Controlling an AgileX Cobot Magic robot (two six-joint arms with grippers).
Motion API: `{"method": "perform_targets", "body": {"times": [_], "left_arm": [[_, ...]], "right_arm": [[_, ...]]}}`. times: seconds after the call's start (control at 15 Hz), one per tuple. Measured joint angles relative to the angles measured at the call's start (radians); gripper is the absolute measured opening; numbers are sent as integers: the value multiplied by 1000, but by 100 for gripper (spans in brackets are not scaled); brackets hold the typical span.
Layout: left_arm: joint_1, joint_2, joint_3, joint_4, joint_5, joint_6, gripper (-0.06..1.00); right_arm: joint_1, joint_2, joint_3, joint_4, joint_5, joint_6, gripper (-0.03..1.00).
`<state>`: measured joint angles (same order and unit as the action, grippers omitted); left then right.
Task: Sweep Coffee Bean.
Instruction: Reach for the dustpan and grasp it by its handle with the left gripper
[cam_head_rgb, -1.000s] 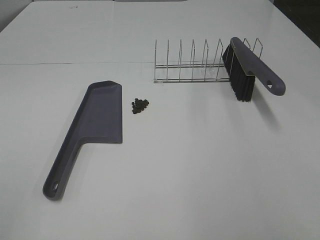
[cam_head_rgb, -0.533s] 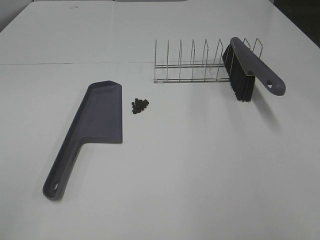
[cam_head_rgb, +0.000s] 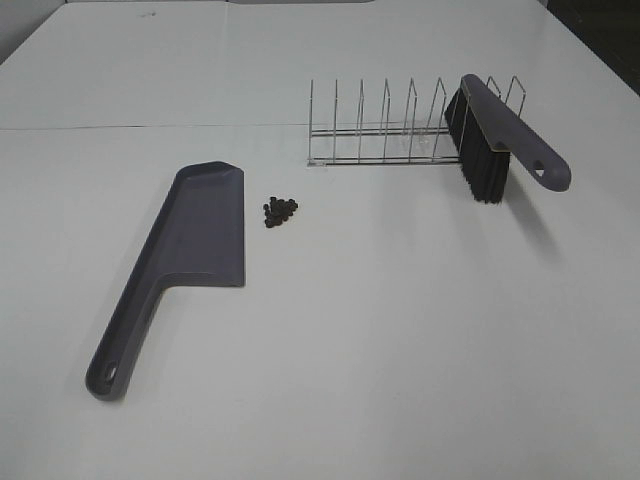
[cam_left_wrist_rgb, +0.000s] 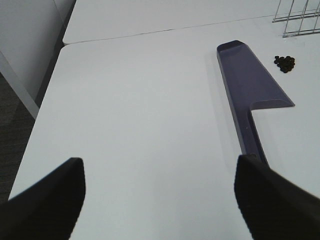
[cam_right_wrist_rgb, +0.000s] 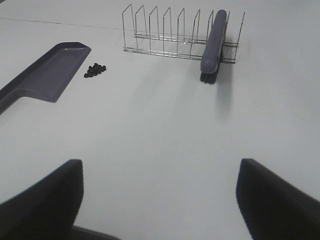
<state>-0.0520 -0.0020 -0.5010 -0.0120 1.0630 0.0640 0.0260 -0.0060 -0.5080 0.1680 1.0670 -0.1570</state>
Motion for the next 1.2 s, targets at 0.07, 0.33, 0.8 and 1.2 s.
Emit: {"method": "perform_targets", "body": {"times": [0.07, 0.33, 0.8, 1.2], "left_arm": [[0, 0, 0, 0, 0, 0, 76], [0, 0, 0, 0, 0, 0, 76], [0, 0, 0, 0, 0, 0, 76], [0, 0, 0, 0, 0, 0, 76]], "right_arm": [[0, 0, 0, 0, 0, 0, 71], [0, 0, 0, 0, 0, 0, 71], [0, 0, 0, 0, 0, 0, 71], [0, 0, 0, 0, 0, 0, 71]]}}
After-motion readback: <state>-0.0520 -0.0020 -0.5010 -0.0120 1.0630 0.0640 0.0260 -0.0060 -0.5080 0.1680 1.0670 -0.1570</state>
